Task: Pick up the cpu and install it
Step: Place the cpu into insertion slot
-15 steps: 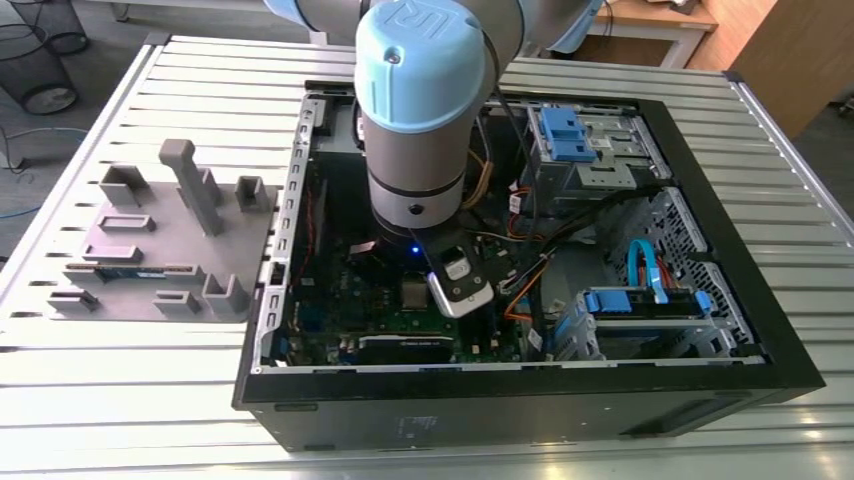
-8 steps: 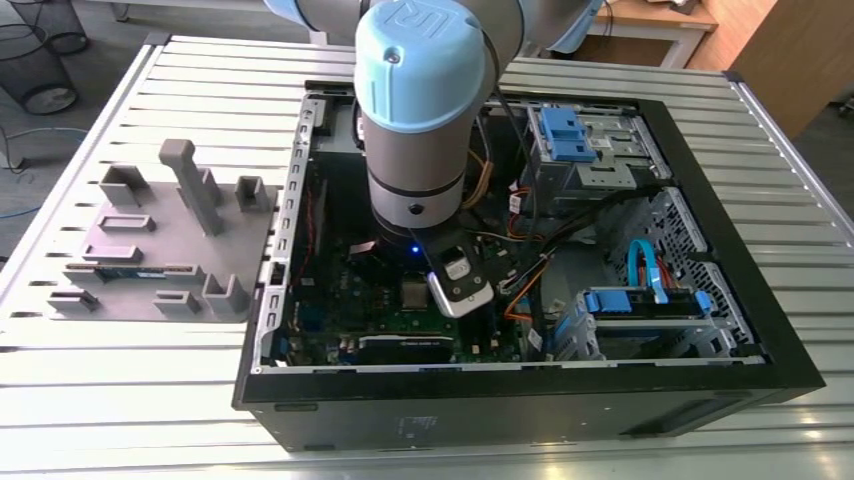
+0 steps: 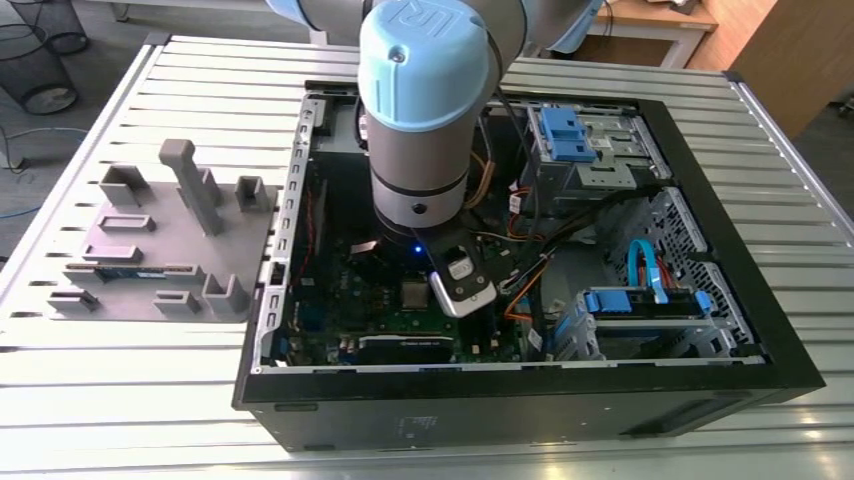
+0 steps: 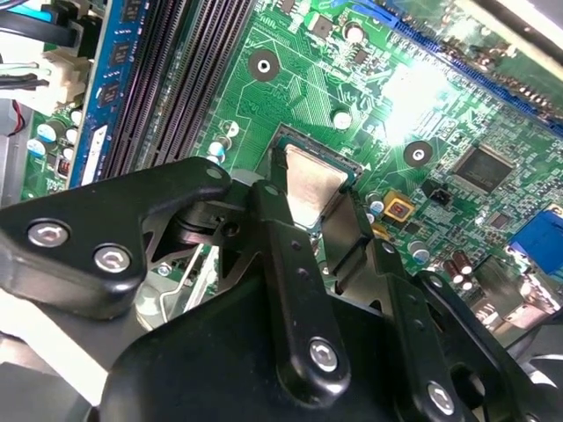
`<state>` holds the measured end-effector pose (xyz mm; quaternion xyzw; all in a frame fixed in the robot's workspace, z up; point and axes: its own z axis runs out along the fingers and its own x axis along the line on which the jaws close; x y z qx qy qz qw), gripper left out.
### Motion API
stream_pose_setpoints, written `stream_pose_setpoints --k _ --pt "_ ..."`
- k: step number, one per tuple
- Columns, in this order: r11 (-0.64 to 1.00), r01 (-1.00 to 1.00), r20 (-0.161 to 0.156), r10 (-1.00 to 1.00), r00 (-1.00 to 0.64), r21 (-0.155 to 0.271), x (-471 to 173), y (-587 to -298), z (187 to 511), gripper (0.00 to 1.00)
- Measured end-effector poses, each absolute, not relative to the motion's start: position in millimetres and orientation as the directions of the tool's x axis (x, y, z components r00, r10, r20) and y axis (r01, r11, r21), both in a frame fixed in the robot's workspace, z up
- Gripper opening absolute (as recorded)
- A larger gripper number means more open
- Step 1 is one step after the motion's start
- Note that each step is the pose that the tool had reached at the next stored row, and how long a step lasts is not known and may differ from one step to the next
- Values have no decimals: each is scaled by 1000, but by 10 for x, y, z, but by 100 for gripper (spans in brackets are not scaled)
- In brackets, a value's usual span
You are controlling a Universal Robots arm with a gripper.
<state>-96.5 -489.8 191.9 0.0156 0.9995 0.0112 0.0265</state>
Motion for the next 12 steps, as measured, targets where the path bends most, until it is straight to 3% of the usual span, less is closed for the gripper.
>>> stream_pose_setpoints --k 12 --pt "999 30 -53 32 -998 24 -963 -4898 1919 40"
